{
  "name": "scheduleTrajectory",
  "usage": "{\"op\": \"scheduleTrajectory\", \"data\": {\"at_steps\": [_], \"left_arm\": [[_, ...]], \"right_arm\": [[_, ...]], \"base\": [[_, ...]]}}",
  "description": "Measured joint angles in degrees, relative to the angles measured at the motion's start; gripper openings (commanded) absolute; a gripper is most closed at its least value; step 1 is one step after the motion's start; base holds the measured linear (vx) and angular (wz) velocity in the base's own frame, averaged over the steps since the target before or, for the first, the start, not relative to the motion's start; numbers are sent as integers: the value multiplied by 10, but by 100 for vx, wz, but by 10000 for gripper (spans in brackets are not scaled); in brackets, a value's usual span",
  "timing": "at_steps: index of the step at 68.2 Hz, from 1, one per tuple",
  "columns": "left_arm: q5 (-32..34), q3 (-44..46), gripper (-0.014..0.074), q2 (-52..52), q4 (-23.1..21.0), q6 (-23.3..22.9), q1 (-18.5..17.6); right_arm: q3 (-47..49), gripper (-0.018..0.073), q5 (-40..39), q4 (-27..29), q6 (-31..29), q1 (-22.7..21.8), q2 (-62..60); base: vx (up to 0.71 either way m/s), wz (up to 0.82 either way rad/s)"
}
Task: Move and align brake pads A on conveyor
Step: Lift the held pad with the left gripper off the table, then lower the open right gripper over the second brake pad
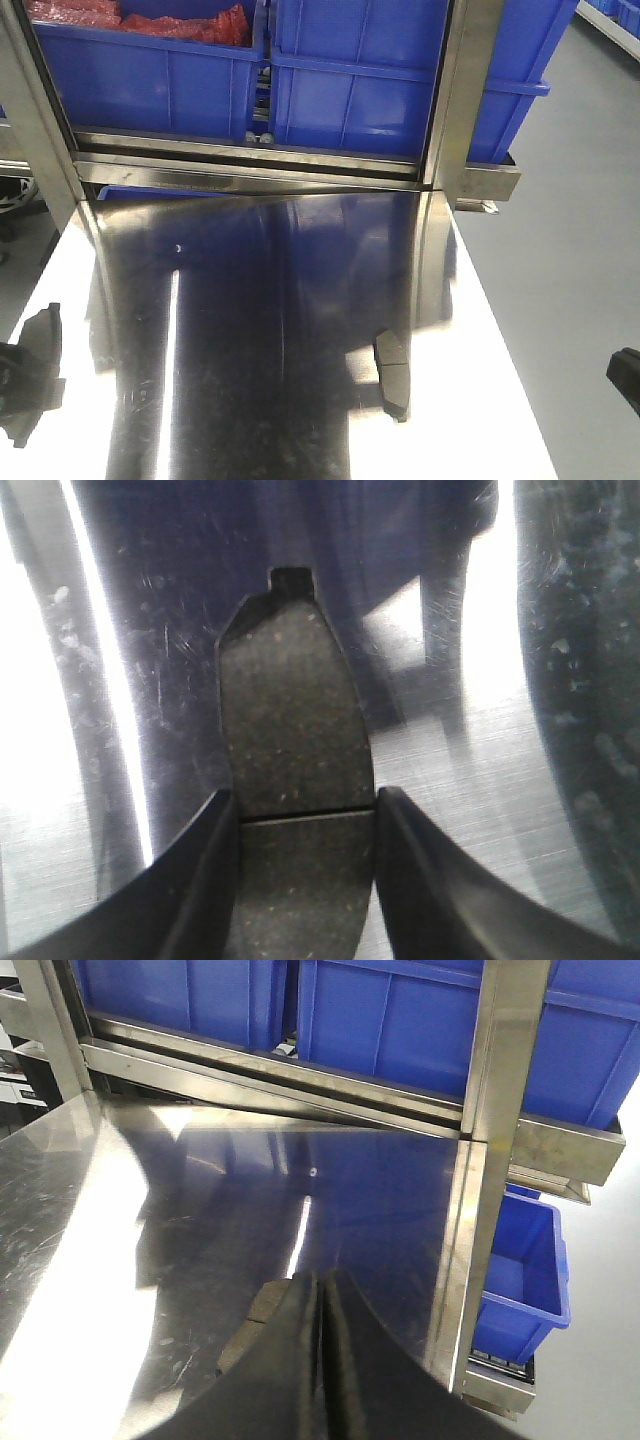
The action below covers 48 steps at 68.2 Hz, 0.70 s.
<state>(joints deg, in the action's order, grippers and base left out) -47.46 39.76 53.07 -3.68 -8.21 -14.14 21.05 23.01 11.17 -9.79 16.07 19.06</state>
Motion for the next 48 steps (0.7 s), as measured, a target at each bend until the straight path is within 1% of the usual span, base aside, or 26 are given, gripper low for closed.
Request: {"op": "scheduleTrajectory", "data": {"at_steps": [4, 8, 10, 14, 15, 18, 21, 22, 23, 28, 31, 48], "left_arm": [[0, 0, 183, 0, 0, 0, 0], [0, 0, 183, 0, 0, 0, 0], [0, 0, 183, 0, 0, 0, 0], [-1, 0, 183, 0, 0, 0, 0], [-1, 0, 183, 0, 0, 0, 0], [-1, 0, 183, 0, 0, 0, 0], [-1, 0, 183, 0, 0, 0, 0], [-1, 0, 183, 0, 0, 0, 0], [-1, 0, 183, 0, 0, 0, 0], [-1, 0, 183, 0, 0, 0, 0], [-1, 0, 183, 0, 0, 0, 0], [-1, 0, 183, 0, 0, 0, 0]], "right_arm": [[0, 28, 0, 0, 0, 0, 0], [0, 74, 0, 0, 0, 0, 0], [0, 107, 0, 0, 0, 0, 0], [0, 210, 0, -1, -1, 0, 0], [0, 224, 0, -1, -1, 0, 0], [0, 351, 0, -2, -5, 0, 0], [0, 457, 0, -2, -11, 0, 0], [0, 475, 0, -2, -12, 0, 0], [0, 524, 0, -2, -13, 0, 0], [0, 668, -1, -2, -19, 0, 0], [0, 729, -1, -2, -20, 0, 0], [0, 706, -5, 3, -23, 0, 0]], "base": [[0, 0], [0, 0], [0, 0], [0, 0], [0, 0], [0, 0], [0, 0], [0, 0], [0, 0], [0, 0], [0, 0], [0, 0]]}}
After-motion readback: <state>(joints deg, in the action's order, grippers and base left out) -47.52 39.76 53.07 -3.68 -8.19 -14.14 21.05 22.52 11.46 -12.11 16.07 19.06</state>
